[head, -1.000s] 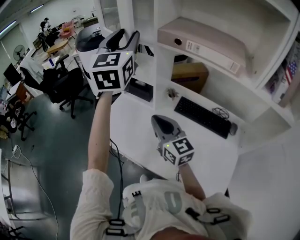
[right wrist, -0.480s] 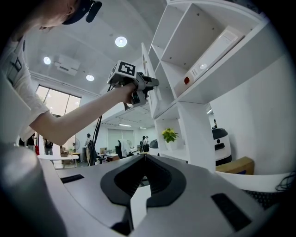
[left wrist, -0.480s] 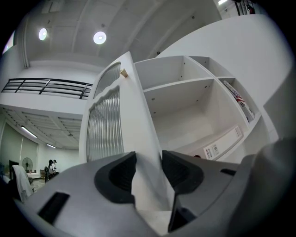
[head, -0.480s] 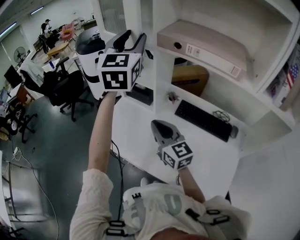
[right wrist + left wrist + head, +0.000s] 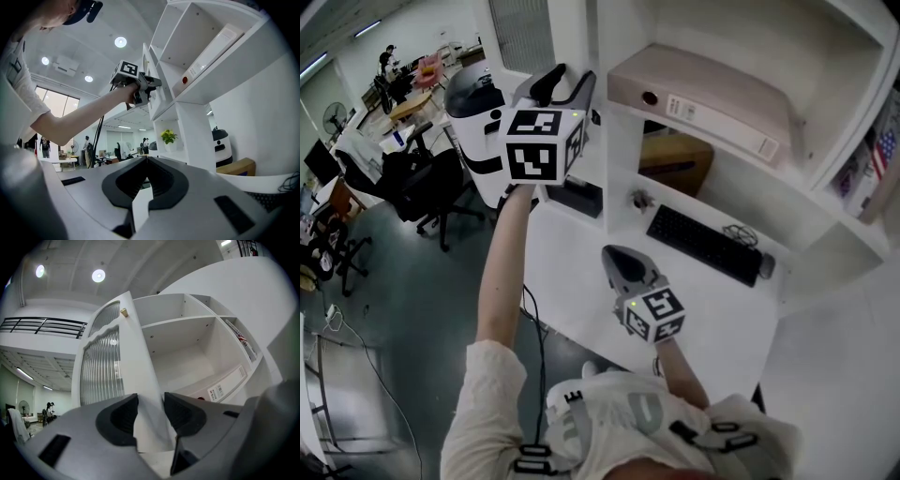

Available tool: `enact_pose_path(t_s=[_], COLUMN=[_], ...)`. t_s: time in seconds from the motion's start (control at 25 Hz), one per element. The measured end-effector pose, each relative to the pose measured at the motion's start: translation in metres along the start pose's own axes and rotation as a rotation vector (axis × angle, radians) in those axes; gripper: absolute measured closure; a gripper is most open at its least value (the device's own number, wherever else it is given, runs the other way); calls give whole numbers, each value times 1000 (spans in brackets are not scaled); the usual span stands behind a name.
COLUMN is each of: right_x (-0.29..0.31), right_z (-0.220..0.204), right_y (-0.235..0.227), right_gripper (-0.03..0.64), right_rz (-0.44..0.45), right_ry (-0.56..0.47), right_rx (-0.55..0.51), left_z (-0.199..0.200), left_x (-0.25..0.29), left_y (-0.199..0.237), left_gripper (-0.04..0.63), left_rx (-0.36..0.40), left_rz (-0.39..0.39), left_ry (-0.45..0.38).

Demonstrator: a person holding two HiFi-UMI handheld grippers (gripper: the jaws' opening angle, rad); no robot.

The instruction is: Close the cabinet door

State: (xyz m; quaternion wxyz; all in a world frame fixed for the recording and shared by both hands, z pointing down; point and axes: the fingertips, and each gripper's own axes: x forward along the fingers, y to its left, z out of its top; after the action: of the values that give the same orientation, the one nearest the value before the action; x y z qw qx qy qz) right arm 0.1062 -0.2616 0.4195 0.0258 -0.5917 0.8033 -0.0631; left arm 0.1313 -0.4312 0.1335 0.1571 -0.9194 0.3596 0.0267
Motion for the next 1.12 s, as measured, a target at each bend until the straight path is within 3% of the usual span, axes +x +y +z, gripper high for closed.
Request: enact_pose_path(t_s=[1.12], right_x=[9], right_z=[-1], right_y=[-25], right_gripper=[612], right_rz=[-39], right_ry=[10], right_rx=[2], left_z=[-4], left_x=[44], left_y=[-9], left_gripper=[422], left_rx=[1], left_rz=[-20], left_ry=[-3])
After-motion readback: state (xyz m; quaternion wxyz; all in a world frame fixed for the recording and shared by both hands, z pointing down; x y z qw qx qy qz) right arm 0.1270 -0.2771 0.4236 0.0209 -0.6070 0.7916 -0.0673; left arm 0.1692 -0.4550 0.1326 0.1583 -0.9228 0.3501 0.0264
